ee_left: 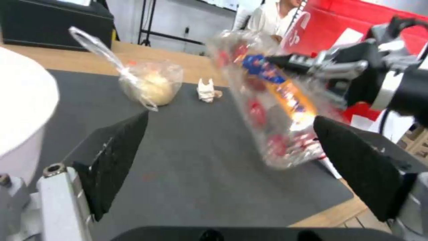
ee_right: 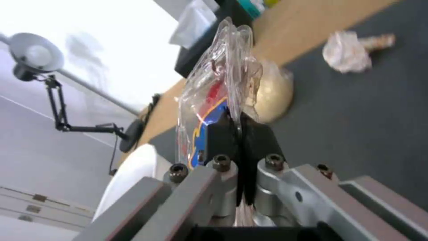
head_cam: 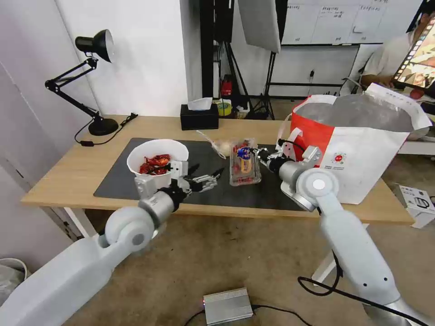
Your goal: Pick up the trash from the table and place it into the takeout bag.
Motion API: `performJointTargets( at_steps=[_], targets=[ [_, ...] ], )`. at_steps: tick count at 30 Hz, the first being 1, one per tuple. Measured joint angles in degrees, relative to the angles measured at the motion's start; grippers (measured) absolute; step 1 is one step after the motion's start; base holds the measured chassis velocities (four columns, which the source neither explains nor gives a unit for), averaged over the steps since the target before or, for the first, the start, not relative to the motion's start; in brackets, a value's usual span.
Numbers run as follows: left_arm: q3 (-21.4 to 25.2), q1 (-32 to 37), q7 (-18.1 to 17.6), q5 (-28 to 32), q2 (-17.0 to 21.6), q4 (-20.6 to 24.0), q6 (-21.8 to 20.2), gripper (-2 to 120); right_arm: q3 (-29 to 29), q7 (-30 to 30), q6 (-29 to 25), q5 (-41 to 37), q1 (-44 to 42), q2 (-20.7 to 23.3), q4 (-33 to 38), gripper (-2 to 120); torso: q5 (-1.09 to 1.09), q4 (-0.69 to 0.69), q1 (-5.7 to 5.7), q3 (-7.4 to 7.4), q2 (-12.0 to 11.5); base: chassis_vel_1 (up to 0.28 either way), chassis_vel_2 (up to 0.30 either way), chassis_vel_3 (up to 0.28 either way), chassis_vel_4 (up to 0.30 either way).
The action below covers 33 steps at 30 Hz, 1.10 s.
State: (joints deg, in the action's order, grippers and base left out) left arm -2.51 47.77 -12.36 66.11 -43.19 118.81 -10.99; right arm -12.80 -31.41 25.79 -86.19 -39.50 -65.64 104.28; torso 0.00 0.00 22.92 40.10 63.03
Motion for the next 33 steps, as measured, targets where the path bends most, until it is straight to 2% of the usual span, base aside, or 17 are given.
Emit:
performJointTargets(
  at_steps=[11,17,23,33],
  targets=[
    [5.8,7.5,1.5,-2.6,0.2,2.2,1.0,100,-1.1,1.3,-0.9,2.6,-0.2,2.4,5.3,0,0.0,0.0,0.0,0.0,0.0,0.0,0.0,0.0,0.0],
    [7.1,10.1,1.7,-4.3,-0.1,3.2,1.5,100,-2.0,3.5,-2.9,7.8,-1.4,4.0,7.1,0,0.01,0.0,0.0,0.0,0.0,0.0,0.0,0.0,0.0],
    [7.9,11.8,1.8,-5.6,-0.2,3.8,2.0,100,-2.5,9.4,-9.1,18.9,-2.9,5.1,7.7,0,0.01,0.0,0.0,0.0,0.0,0.0,0.0,0.0,0.0],
    [8.2,12.7,3.1,-6.9,-0.5,3.2,2.6,100,-3.6,12.0,-15.3,25.2,-2.1,7.3,8.5,0,0.01,0.0,0.0,0.0,0.0,0.0,0.0,0.0,0.0]
  ],
)
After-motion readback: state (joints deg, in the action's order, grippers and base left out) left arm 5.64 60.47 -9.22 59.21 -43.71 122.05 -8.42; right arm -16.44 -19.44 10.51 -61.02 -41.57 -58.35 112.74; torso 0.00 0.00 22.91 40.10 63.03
